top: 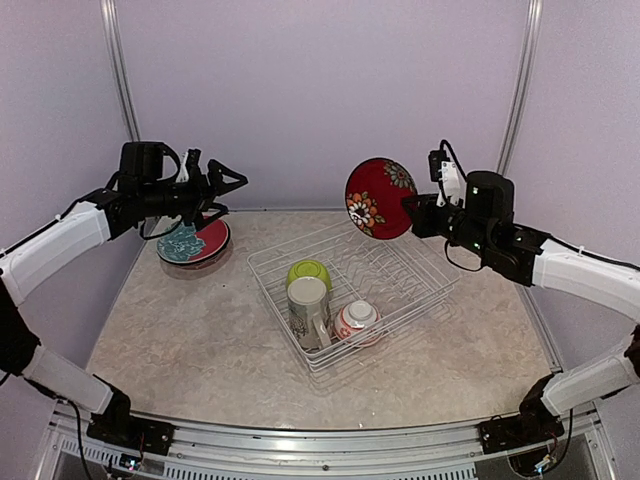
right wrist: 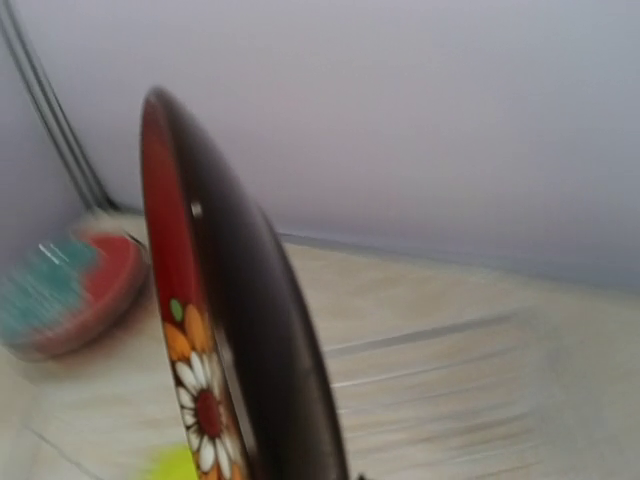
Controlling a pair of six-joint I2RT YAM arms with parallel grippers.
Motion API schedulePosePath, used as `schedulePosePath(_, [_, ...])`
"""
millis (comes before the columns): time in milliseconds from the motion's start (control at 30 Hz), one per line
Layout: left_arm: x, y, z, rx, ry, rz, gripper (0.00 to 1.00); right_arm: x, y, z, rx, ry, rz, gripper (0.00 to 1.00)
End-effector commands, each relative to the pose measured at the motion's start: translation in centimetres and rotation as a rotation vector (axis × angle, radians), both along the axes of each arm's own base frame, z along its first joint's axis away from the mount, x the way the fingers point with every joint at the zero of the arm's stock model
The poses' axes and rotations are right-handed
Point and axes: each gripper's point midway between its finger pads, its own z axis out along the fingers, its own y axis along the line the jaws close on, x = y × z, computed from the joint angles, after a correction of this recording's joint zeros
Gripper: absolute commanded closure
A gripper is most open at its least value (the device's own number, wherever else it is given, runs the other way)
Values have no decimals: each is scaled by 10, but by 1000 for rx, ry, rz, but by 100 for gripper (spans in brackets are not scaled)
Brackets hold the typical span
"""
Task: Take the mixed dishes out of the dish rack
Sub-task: Pass from the right arm to the left
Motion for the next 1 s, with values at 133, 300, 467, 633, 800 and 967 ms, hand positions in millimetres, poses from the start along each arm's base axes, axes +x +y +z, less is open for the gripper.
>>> schedulePosePath(133, [-19,-81,15,-254,36,-293,1,13,32,12,650,339,148,100])
schedulePosePath(300, [-26,-132,-6,-309,105,-412,3,7,42,13,723,386,220,100])
schedulePosePath(467, [-30,-168,-19,-352,156,-499,8,2,40,15,743,390,229,100])
schedulePosePath(633, [-33,-194,-25,-390,183,-574,17,-1,37,11,760,393,223,100])
schedulePosePath(800, [-27,-203,-38,-390,228,-567,36,-5,38,9,791,409,244,100])
schedulePosePath(967, [-19,-205,-50,-383,264,-535,57,-8,39,9,811,423,260,100])
